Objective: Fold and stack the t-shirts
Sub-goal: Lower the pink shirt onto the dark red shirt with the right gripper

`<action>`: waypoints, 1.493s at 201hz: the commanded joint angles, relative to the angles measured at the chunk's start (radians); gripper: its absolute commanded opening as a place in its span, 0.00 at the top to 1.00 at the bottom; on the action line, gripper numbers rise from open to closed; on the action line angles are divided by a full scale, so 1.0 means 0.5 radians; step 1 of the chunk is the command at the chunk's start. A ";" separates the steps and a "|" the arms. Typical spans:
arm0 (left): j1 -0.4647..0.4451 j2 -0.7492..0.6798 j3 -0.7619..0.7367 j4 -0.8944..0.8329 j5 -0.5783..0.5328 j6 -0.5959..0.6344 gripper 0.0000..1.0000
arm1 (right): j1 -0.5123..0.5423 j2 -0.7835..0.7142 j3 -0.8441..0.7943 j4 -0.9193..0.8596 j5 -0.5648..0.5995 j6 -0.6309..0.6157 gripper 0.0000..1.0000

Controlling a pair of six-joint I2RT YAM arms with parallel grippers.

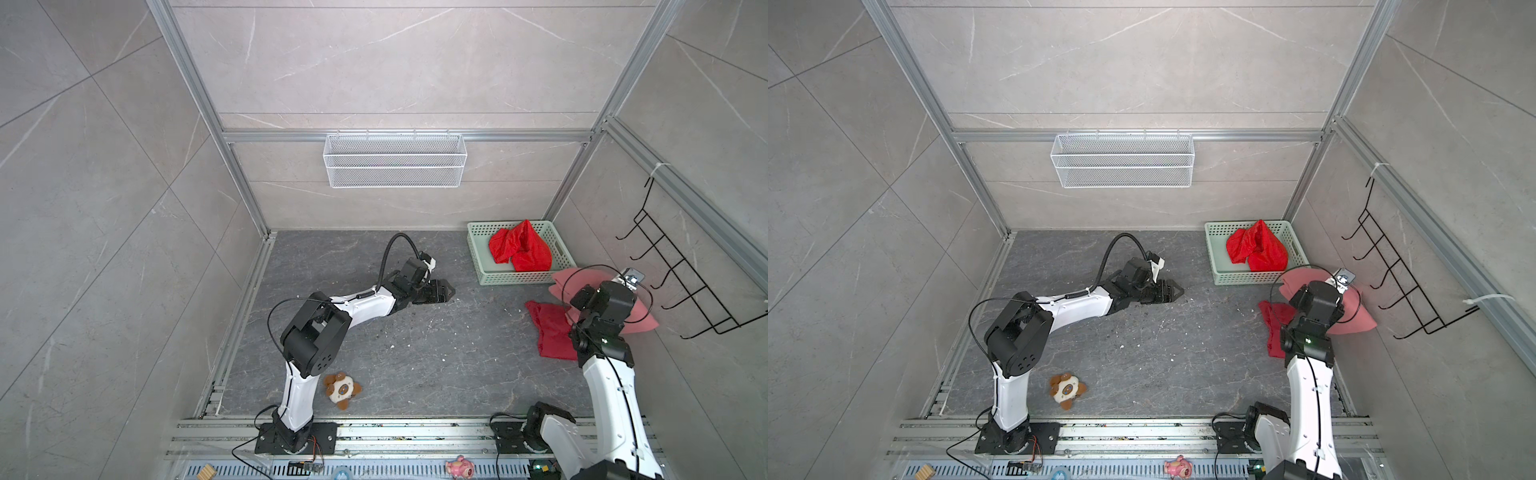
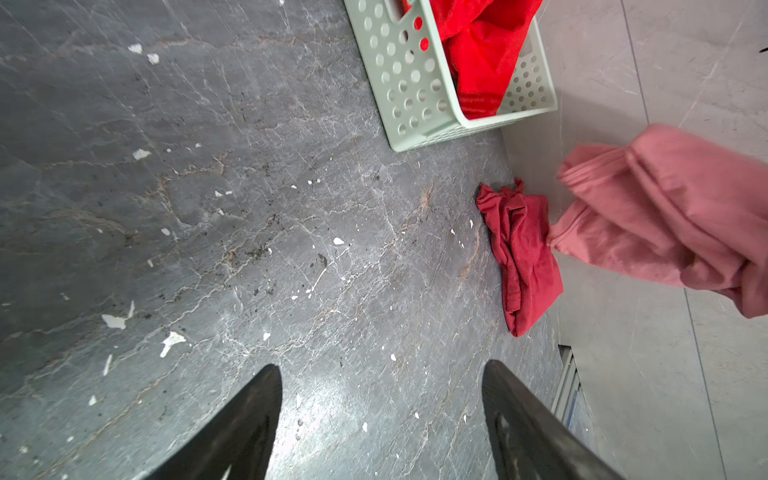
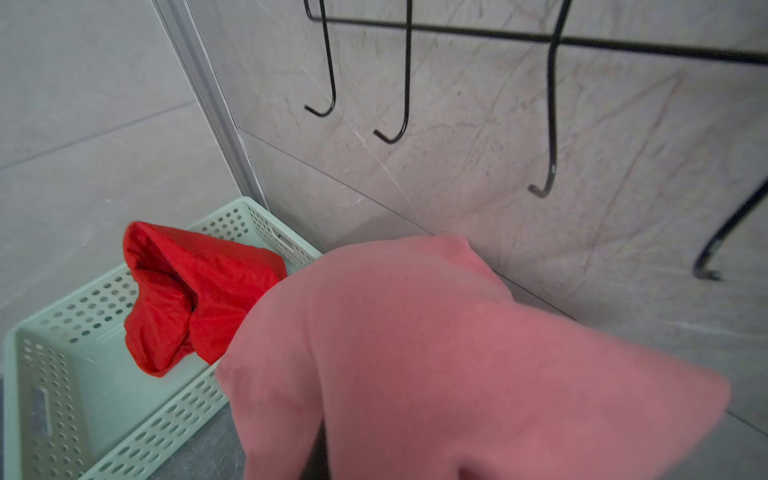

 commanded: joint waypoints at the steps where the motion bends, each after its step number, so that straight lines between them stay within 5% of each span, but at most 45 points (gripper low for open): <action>1: -0.006 0.019 0.097 -0.026 0.059 -0.022 0.22 | -0.010 -0.154 -0.107 0.352 0.043 -0.009 1.00; 62: -0.031 0.009 0.139 -0.074 0.050 0.002 0.22 | -0.025 0.307 -0.184 0.227 -0.017 0.148 1.00; 120: -0.038 0.010 0.185 -0.093 0.075 0.027 0.22 | -0.025 0.175 -0.241 -0.292 -0.256 0.582 1.00; 178: -0.037 -0.029 0.090 -0.036 0.120 0.022 0.22 | -0.025 0.342 -0.174 -0.815 -0.272 1.003 0.39; 194: -0.037 -0.039 0.065 -0.022 0.129 0.021 0.22 | -0.025 0.207 -0.193 -0.891 -0.261 1.087 0.01; 249: -0.036 0.018 0.100 0.022 0.236 0.004 0.22 | -0.028 -0.281 -0.144 -1.218 -0.105 1.276 0.01; 300: -0.032 0.041 0.101 0.058 0.308 -0.004 0.22 | -0.069 -0.290 -0.199 -1.101 -0.119 1.272 0.01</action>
